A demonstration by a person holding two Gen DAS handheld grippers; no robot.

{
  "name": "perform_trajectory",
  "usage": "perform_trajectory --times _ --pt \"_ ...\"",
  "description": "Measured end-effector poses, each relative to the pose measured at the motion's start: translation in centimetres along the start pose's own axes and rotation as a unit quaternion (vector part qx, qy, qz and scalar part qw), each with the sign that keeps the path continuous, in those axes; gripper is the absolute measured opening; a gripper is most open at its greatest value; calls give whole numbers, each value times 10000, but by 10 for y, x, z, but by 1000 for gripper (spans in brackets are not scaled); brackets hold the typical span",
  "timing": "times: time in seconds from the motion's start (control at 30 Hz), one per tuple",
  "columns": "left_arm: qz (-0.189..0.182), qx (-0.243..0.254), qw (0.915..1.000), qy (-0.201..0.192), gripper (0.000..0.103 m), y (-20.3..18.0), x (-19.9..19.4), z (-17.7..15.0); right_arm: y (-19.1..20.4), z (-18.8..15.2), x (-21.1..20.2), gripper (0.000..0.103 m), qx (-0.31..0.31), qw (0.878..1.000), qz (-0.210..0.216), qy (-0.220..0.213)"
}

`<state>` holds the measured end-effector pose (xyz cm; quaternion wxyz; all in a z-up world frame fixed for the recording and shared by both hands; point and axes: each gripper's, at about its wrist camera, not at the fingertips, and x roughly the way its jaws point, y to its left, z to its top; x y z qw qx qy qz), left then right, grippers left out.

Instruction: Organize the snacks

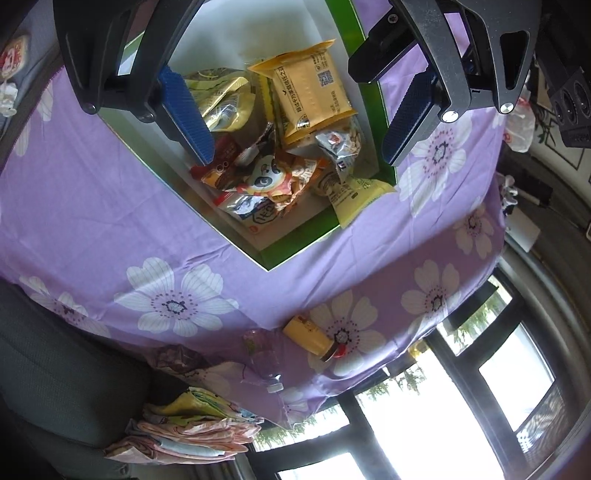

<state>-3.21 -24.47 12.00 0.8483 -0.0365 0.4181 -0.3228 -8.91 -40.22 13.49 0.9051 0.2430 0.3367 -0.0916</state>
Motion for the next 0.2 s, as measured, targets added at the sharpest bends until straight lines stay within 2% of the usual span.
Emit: perform_trajectory --times 0.2 --pt "-1 -43 10000 -46 93 6 -7 0 5 -1 -1 93 -70 9999 -121 -28"
